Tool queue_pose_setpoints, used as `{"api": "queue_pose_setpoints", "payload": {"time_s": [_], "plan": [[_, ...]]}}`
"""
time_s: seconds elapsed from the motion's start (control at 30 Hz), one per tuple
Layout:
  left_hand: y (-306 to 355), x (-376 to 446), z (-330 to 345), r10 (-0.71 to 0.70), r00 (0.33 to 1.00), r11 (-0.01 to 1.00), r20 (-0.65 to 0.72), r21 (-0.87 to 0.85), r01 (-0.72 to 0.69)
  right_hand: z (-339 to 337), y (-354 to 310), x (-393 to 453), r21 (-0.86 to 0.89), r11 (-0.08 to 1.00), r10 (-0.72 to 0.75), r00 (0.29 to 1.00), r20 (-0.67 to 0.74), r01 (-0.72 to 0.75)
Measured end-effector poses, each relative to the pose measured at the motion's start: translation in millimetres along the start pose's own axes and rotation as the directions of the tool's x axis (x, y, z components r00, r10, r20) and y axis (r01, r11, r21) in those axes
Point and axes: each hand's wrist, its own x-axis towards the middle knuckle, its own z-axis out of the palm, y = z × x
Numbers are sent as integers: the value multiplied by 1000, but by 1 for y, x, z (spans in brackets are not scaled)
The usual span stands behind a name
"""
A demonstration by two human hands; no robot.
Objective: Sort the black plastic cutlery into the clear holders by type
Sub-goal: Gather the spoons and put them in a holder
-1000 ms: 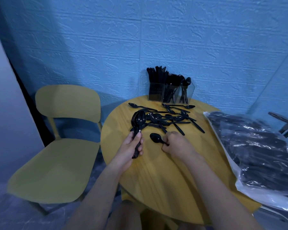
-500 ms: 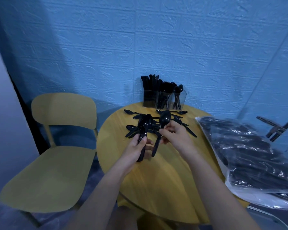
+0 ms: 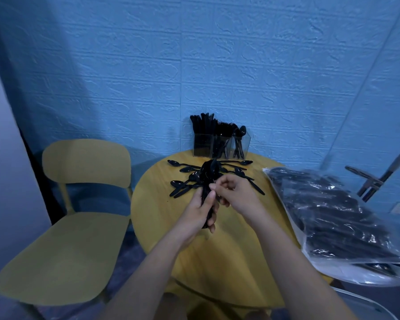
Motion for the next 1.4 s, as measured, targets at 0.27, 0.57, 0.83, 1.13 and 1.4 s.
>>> {"api": "queue_pose_setpoints", "payload": {"time_s": [0.27, 0.57, 0.83, 1.13, 1.4], "plan": [[12, 3, 10, 42, 994, 996, 97, 74, -49, -23, -7, -3, 96, 994, 48, 999, 26, -50], [35, 56, 28, -24, 950, 990, 313, 141, -21, -76, -19, 40, 223, 971, 58, 988, 141, -89], [40, 147, 37, -81, 900, 971, 429, 239, -27, -120, -6, 111, 272, 957, 57, 984, 166, -102], [35, 276, 51, 62, 986, 817, 158, 559, -141, -157, 20, 220, 75, 997, -14, 962, -274, 36], [0, 328, 36, 31, 987, 37, 160, 986, -161, -160, 48, 285, -35, 996, -89, 836, -541, 84]]}}
